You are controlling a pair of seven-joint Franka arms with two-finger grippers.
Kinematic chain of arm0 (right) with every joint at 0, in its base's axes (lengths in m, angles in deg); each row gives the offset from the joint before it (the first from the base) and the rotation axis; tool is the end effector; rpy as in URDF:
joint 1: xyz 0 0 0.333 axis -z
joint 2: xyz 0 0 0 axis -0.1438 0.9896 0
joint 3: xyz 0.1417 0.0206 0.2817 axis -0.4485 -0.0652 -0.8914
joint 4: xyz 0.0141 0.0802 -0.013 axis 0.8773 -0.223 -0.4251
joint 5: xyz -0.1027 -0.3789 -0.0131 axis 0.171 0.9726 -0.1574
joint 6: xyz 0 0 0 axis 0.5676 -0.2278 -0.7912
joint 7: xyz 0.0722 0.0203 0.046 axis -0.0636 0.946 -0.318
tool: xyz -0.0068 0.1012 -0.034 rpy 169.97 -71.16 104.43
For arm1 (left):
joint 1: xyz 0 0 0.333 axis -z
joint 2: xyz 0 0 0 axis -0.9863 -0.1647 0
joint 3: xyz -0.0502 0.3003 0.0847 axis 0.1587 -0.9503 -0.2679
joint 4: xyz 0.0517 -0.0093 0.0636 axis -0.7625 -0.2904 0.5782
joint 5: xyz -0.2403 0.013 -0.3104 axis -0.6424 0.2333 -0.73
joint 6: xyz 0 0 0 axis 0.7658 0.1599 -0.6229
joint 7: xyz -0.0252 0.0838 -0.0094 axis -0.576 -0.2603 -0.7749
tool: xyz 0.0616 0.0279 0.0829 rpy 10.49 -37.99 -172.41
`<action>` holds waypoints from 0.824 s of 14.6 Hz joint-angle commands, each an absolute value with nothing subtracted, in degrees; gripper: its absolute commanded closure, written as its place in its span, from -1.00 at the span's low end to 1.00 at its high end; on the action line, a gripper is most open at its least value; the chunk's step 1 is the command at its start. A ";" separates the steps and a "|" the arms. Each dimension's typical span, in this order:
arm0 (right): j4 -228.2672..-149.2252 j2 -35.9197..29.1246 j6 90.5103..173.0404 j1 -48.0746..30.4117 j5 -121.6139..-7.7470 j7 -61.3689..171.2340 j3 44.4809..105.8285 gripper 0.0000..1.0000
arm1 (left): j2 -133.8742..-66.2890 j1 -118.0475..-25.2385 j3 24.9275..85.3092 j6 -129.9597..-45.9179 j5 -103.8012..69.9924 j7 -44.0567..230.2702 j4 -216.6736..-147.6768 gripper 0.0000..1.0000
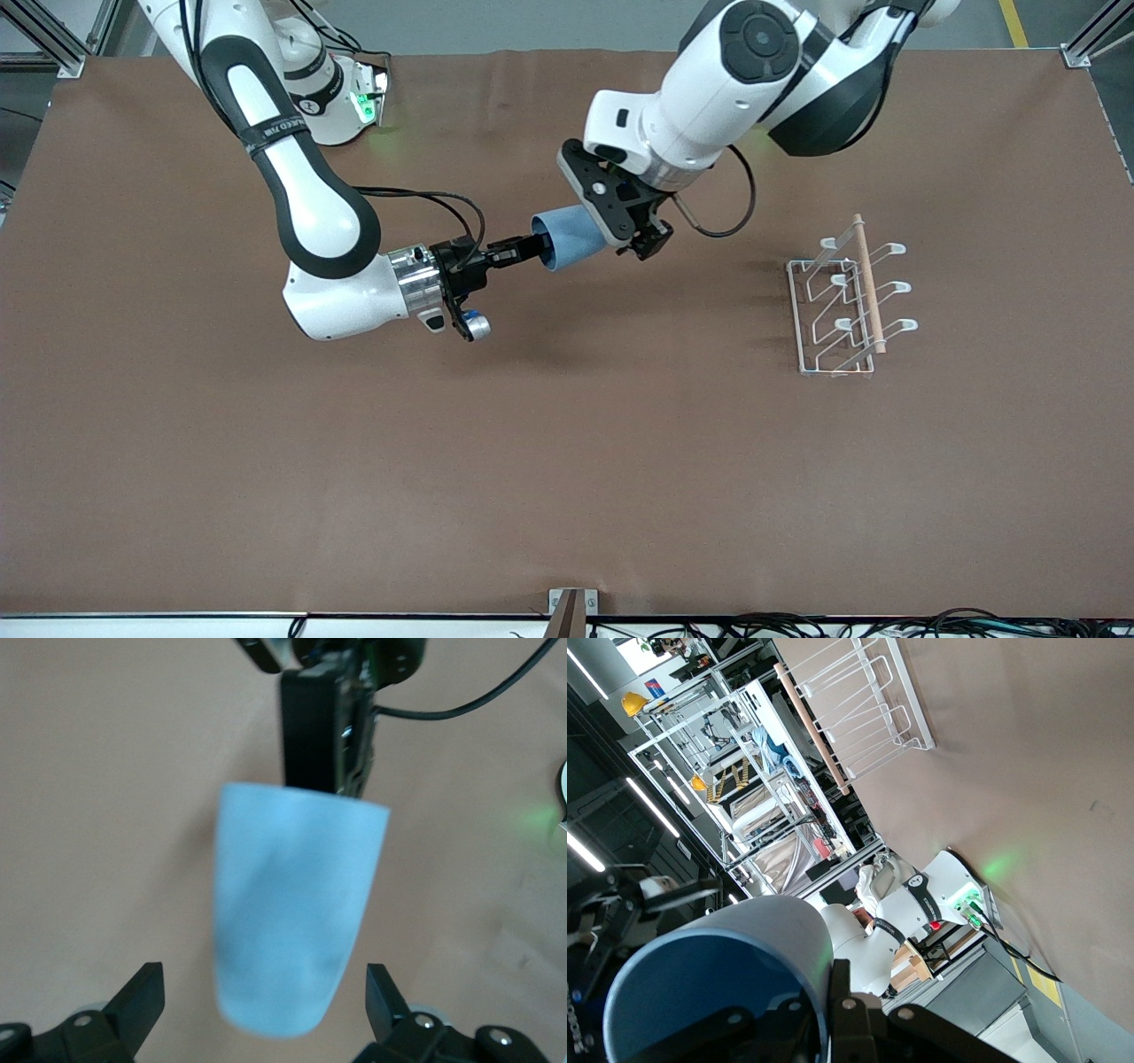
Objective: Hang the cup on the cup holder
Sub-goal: 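Grasp the blue cup's base with the left gripper from the right gripper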
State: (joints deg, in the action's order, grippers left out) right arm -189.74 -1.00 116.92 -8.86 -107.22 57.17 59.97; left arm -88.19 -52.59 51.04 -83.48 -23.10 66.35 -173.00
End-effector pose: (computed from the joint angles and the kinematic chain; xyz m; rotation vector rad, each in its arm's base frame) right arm 0.5462 0.3608 0.3590 -1.7992 0.1286 0.6919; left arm 0.4809 -0.4368 0.5214 2.4665 -1.3389 0.1270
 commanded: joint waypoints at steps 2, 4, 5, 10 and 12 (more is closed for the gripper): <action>-191.41 -2.34 120.47 -8.43 -108.78 57.33 57.58 0.99 | -90.01 -51.60 51.73 -85.55 -23.91 65.48 -171.67 -1.00; -191.33 -2.34 121.36 -8.17 -108.78 57.42 56.96 0.99 | -91.24 -51.60 51.73 -87.22 -23.82 63.03 -171.67 -1.00; -191.33 -2.34 121.27 -8.08 -108.78 57.42 56.96 0.99 | -91.42 -51.60 51.73 -88.45 -23.82 62.06 -171.67 -1.00; -191.41 -2.34 121.27 -7.99 -108.69 57.42 56.87 0.98 | -92.39 -51.60 51.73 -89.34 -23.64 60.38 -172.37 -1.00; -191.33 -2.34 121.18 -7.99 -108.78 57.42 56.87 0.98 | -92.48 -51.51 51.82 -89.43 -23.73 58.18 -173.51 -0.78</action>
State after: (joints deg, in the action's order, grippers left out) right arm -190.06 -1.04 120.85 -8.83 -107.39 57.16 57.72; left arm -92.42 -51.72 51.73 -89.08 -23.06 60.23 -173.01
